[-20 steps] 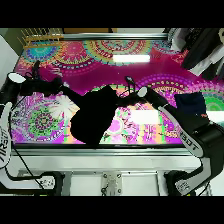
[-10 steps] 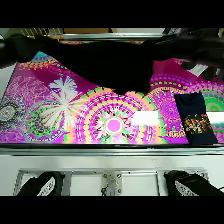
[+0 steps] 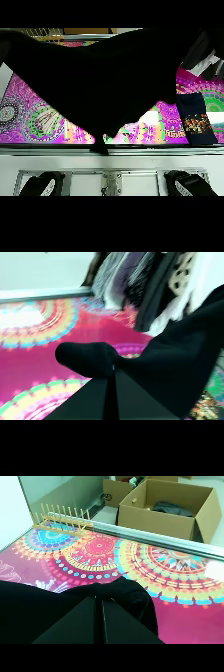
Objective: Fold the clothes and pants, and hang the long-sleeved shirts on hangers.
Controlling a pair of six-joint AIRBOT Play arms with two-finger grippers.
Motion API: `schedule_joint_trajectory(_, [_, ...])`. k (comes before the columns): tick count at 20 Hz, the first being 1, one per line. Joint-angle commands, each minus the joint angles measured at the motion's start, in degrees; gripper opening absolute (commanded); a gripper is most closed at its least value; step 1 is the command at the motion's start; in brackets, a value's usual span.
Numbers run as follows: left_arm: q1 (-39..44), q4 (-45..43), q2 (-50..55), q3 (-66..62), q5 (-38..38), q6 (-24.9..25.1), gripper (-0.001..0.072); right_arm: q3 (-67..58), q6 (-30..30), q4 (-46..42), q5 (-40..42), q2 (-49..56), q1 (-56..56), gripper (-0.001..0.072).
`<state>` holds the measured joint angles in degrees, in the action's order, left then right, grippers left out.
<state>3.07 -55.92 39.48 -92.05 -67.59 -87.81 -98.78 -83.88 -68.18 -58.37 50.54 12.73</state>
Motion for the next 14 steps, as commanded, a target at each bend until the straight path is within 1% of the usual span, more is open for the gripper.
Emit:
schedule_joint_trajectory(1, [0.33, -10.64, 0.13, 4.98, -1.38, -3.76, 0.0006, -0.07, -2.64, 0.96, 0.02, 5.73, 0.04, 0.001])
schedule_joint_trajectory(4, [0.28, -13.66, 5.38, 13.7, 0.02, -3.69, 0.0007, -0.09, -2.78, 1.36, 2.99, 16.52, 0.98, 0.001])
schedule_joint_trajectory(6, [0.28, -16.35, 11.08, 19.12, 5.27, -3.72, 0.0007, -0.09, -2.75, 1.31, 6.67, 24.11, 1.29, 0.001])
schedule_joint_trajectory(8, [-0.11, -17.88, 17.7, 23.1, 12.81, -3.74, 0.0006, -0.09, -2.73, 1.55, 9.92, 30.95, 1.22, 0.0023])
schedule_joint_trajectory(9, [-0.79, -17.86, 20.83, 24.39, 16.15, -3.72, 0.0007, -0.09, -2.73, 1.55, 10.78, 33.66, 1.16, 0.0146])
schedule_joint_trajectory(10, [-1.68, -17.46, 23.98, 25.14, 18.51, -3.72, 0.0006, -0.09, -2.71, 1.53, 10.75, 35.43, 0.94, 0.0417])
schedule_joint_trajectory(11, [-2.56, -17.55, 27.41, 25.2, 19.52, -3.72, 0.0007, -0.09, -2.71, 1.36, 10.34, 36.52, 0.61, 0.0638])
schedule_joint_trajectory(12, [-3.63, -17.53, 30.21, 25.2, 19.67, -3.72, 0.0007, -0.07, -2.6, 1.25, 9.66, 36.81, 0.02, 0.0653])
schedule_joint_trajectory(14, [-5.9, -17.51, 34.88, 25.2, 18.58, -3.72, 0.0007, -0.07, -0.11, 1.07, 4.74, 35.95, -2.16, 0.0651])
